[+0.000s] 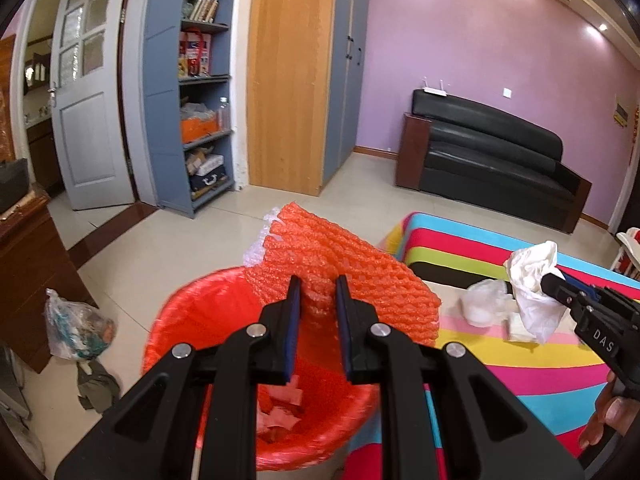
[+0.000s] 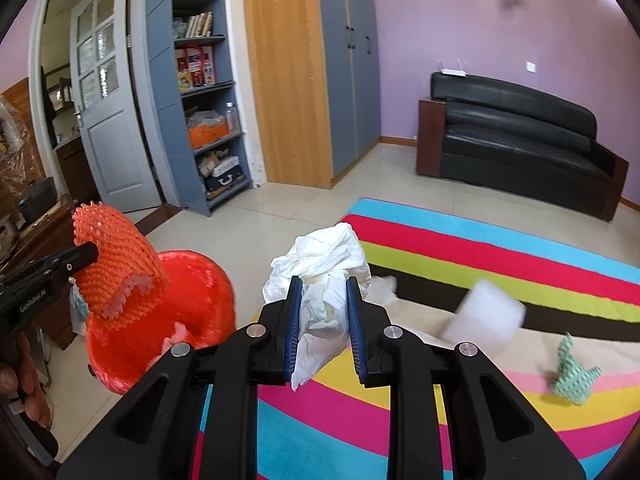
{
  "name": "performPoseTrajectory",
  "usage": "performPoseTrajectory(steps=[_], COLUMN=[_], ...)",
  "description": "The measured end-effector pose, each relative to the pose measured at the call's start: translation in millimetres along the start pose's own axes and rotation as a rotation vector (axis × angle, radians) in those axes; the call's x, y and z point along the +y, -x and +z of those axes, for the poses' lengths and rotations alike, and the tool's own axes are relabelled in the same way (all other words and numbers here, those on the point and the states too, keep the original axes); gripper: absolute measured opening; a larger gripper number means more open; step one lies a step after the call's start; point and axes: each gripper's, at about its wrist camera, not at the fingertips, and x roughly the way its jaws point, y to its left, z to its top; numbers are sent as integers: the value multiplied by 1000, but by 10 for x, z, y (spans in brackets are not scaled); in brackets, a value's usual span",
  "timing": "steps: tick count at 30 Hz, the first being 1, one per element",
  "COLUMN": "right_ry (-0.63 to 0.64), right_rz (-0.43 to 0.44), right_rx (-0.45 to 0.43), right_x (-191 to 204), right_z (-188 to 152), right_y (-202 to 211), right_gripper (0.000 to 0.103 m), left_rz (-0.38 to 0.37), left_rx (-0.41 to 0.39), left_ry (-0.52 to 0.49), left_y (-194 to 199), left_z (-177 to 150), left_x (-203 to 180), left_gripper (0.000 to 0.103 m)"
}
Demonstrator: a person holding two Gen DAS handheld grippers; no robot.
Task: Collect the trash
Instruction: 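Carry the foam net and tissue over the red bin and open both tools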
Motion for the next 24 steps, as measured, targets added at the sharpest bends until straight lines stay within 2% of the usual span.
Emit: performPoseTrajectory(steps=[11,17,24], right_ry=[46,86,133], right_rz=[119,179,236], right_rx=[-11,15,54], right_x=[590,912,1259], right_z=[237,182,78], right_y=[-191,-335,-513], right_gripper=[23,24,24], left_rz=[121,168,185], left_rx=[-27,-40,-40], left_ry=[44,64,81], left_y=[39,82,89], left_z=[50,64,74], left_x=[541,736,839], left_gripper=[18,18,18])
